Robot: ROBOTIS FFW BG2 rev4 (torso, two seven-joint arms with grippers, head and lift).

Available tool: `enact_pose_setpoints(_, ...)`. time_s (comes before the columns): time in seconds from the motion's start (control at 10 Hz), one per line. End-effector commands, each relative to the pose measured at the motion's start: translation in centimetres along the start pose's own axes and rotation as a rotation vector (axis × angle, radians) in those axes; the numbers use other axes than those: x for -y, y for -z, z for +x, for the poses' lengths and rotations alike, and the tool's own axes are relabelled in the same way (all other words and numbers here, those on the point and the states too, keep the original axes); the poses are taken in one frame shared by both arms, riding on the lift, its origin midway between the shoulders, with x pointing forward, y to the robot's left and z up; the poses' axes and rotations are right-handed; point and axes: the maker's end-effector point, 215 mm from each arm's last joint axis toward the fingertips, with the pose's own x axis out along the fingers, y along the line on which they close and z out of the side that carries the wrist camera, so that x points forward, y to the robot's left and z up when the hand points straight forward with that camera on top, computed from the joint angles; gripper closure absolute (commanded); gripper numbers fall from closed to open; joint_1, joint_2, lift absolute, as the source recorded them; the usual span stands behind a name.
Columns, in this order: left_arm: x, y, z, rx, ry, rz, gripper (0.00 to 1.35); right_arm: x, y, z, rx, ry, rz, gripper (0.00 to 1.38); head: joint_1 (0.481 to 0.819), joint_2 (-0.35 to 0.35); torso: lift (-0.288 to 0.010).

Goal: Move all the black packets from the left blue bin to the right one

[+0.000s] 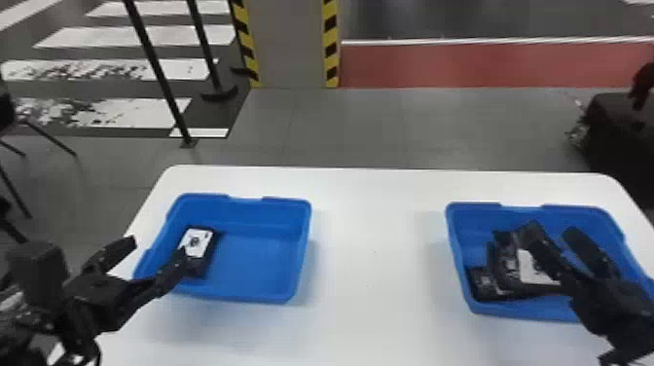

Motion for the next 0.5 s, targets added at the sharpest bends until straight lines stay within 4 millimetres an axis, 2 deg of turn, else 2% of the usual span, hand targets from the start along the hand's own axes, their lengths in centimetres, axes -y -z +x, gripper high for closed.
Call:
enact_pose_setpoints(0.0, -2.0, 1.5, 0.7, -0.095, -0.079, -0.016, 0.17, -0.2, 0.4, -0.3, -0.011, -0.004, 0.007, 0.31, 0.695, 0.141, -0.11)
enact_pose_setpoints(0.1, -3.6, 2.3, 1.3, -0.16, -0.122, -0.035, 0.17, -0.6, 0.5, -0.3, -0.013, -0.013, 0.012, 0.31, 0.695, 0.154, -0.11)
enact_pose_setpoints(0.2, -3.9, 2.8, 2.5, -0.21, -0.121, -0.038, 0.17, -0.7, 0.7, -0.3, -0.017, -0.015, 0.016, 0.31, 0.695, 0.178, -0.11)
enact_pose_setpoints(0.4, -1.6, 4.7, 6.3, -0.303, -0.039, -0.058, 0.17, -0.8, 0.9, -0.3, -0.02, -0.019, 0.021, 0.31, 0.695, 0.192, -0.11)
